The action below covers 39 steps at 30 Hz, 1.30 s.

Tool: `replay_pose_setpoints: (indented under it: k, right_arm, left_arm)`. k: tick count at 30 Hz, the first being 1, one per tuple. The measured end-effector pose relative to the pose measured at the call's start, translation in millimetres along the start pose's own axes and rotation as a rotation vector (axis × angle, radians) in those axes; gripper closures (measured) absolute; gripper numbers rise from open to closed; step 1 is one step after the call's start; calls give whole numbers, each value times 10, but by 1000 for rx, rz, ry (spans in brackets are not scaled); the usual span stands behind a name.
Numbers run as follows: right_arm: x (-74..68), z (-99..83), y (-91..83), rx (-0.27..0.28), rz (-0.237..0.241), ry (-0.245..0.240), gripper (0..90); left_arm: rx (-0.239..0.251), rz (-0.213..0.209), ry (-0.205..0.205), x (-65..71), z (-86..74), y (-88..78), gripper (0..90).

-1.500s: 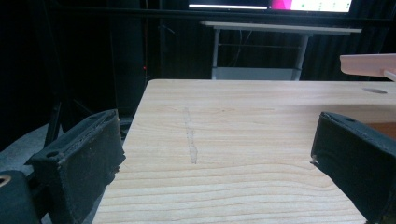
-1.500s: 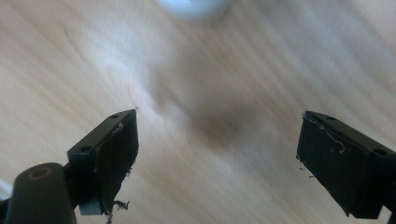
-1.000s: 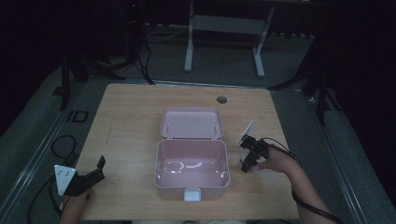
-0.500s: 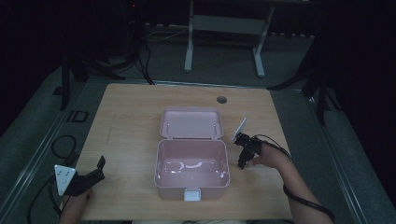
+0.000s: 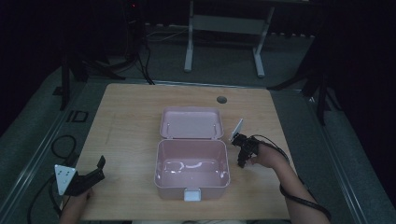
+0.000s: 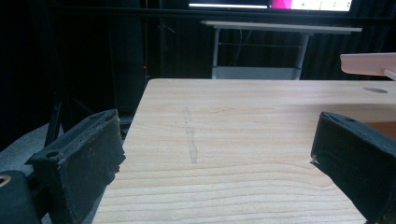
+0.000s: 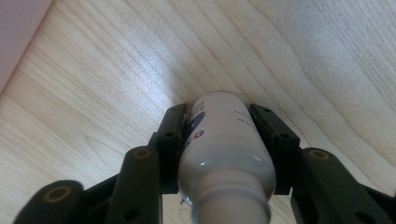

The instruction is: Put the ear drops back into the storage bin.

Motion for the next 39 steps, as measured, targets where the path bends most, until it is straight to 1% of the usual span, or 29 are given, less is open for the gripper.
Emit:
replay_pose_setpoints:
  k: [1, 3, 7, 9, 10, 12, 13, 15, 16, 18, 19, 21, 22, 24, 26, 27, 28, 29, 31, 33, 39]
  right_arm:
    - [-7, -2, -8, 2, 1, -13, 591]
    - [-35, -27, -32, -5, -3, -58, 592]
    - [-77, -90, -89, -9, -33, -131, 592]
    - [-83, -127, -111, -6, -58, -173, 592]
    - [-83, -127, -111, -6, -58, -173, 592]
    - [-98, -172, -124, -10, -66, -212, 592]
    - [-106, -214, -127, -18, -63, -231, 592]
    - [-119, -260, -114, -33, -61, -256, 592]
    - [-123, -272, -112, -36, -61, -266, 592]
    - [-152, -322, -105, -43, -56, -312, 592]
    - [-161, -337, -103, -47, -56, -322, 592]
    - [-177, -370, -95, -47, -66, -361, 592]
    - [-190, -390, -91, -51, -60, -370, 592]
    - [-206, -417, -82, -37, -88, -422, 592]
    - [-236, -460, -72, -41, -88, -462, 592]
    - [-243, -474, -67, -36, -107, -487, 592]
    - [-255, -487, -63, -30, -113, -503, 592]
    - [-266, -507, -57, -34, -104, -517, 592]
    - [-272, -535, -47, -33, -130, -542, 592]
    - [-284, -573, -35, -42, -134, -563, 592]
    - [-309, -692, -19, -66, -180, -633, 592]
  left_arm:
    - [0, 0, 0, 0, 0, 0, 24]
    - [-1, -1, 0, -2, 0, 0, 24]
    - [-2, 0, 0, -2, -1, 1, 24]
    - [-1, 0, 1, -1, 0, 1, 24]
    - [-1, 0, 1, -1, 0, 1, 24]
    - [-1, 0, 1, 0, 0, 1, 24]
    - [-2, 0, 1, -1, 0, 2, 24]
    - [-4, 0, -1, -3, -1, 2, 24]
    - [-4, 0, -1, -3, -1, 2, 24]
    - [-3, 0, 0, -2, -1, 2, 24]
    - [-3, 0, 0, -2, -1, 2, 24]
    - [-3, -1, -1, -2, -1, 2, 24]
    - [-3, -1, -1, -2, -1, 2, 24]
    - [-2, 0, 0, -2, -1, 1, 24]
    - [-2, 0, 0, -1, 0, 1, 24]
    - [-2, 0, 1, -1, 0, 1, 24]
    - [-2, 1, 0, -2, 0, 2, 23]
    - [-3, 1, 1, -1, -1, 2, 24]
    - [-2, 1, 1, 0, 0, 2, 24]
    - [-2, 2, 1, 0, 0, 2, 24]
    - [-4, 3, 2, -1, -1, 2, 24]
Point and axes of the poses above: each handheld gripper's, and its own axes: y roughly forward along the jaws, z roughly out of its top, x roughly to its right, the point moved 8 cm from there along y, roughly forward along the jaws, and after that the axes turned 11 degrees about -x, right-handed, at the moved point
